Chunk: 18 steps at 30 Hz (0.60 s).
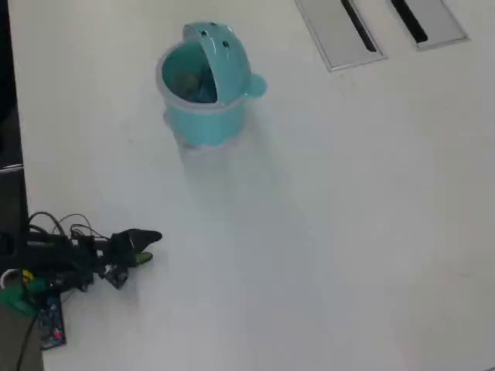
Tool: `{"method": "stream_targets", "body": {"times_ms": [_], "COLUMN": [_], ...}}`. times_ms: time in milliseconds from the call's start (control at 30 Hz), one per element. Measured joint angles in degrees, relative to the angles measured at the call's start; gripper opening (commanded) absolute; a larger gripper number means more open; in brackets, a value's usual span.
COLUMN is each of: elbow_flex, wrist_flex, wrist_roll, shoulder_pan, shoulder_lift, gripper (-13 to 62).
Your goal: Grasp RGB lego blocks and put them in the bin one by one.
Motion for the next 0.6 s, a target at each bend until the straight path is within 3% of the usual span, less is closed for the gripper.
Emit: {"method": "stream_targets", "body": {"times_ms": [600], "elbow_flex": [0.0], "wrist_flex": [0.1], "wrist_roll": [0.6], "shoulder_pan": [0.2], "shoulder_lift": [0.0], "gripper": [34.1]}}
